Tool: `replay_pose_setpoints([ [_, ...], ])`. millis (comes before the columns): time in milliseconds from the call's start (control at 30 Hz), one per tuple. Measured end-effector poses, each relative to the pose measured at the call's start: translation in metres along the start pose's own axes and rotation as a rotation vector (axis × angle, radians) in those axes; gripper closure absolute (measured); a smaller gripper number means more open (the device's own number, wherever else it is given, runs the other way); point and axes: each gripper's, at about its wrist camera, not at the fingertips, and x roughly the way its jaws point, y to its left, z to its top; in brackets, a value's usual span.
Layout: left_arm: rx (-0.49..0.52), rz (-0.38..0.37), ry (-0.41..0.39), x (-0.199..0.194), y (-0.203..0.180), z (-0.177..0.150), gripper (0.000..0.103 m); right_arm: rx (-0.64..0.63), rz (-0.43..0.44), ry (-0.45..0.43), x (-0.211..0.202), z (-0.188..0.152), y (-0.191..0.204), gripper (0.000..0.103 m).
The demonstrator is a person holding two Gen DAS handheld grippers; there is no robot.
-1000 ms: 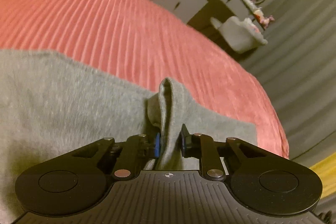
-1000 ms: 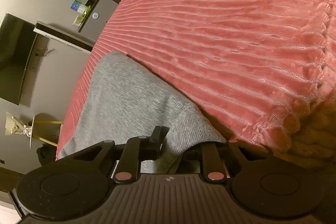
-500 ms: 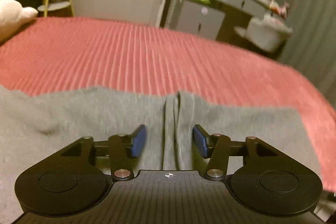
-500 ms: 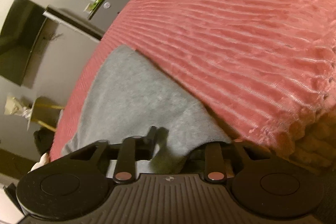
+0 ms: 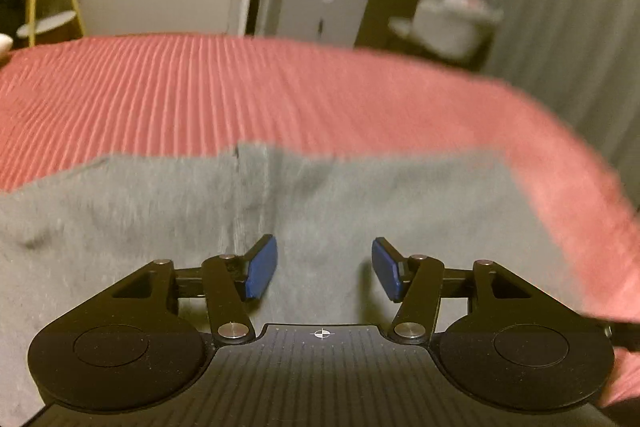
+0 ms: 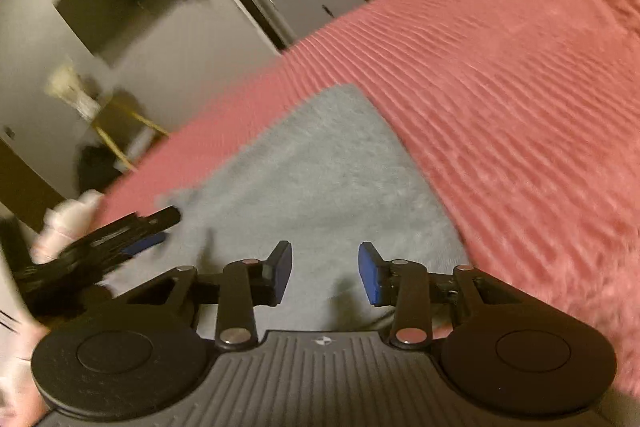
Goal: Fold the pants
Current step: 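Open both tools and release the folded pants onto the bed, then grasp the waistband with the left tool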
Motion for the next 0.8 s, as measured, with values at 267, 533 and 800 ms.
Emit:
replay_pose_setpoints([
  [267, 0.108, 0.097, -0.094, -0.037, -0.011, -0.014, 0.032, 0.001, -0.015, 0.021, 0.021, 0.001, -0.010, 0.052],
  [533, -0.024, 0.199, -0.002, -0.039, 0.021, -0.034, 0.024, -0.044, 0.023, 0.028, 0.024, -0.002, 0.003, 0.030],
  [800, -0.357, 0.367, -0.112, -0.110, 0.093, -0.024, 0.022, -0.068, 0.035, 0.026, 0.025, -0.004, 0.007, 0.018],
])
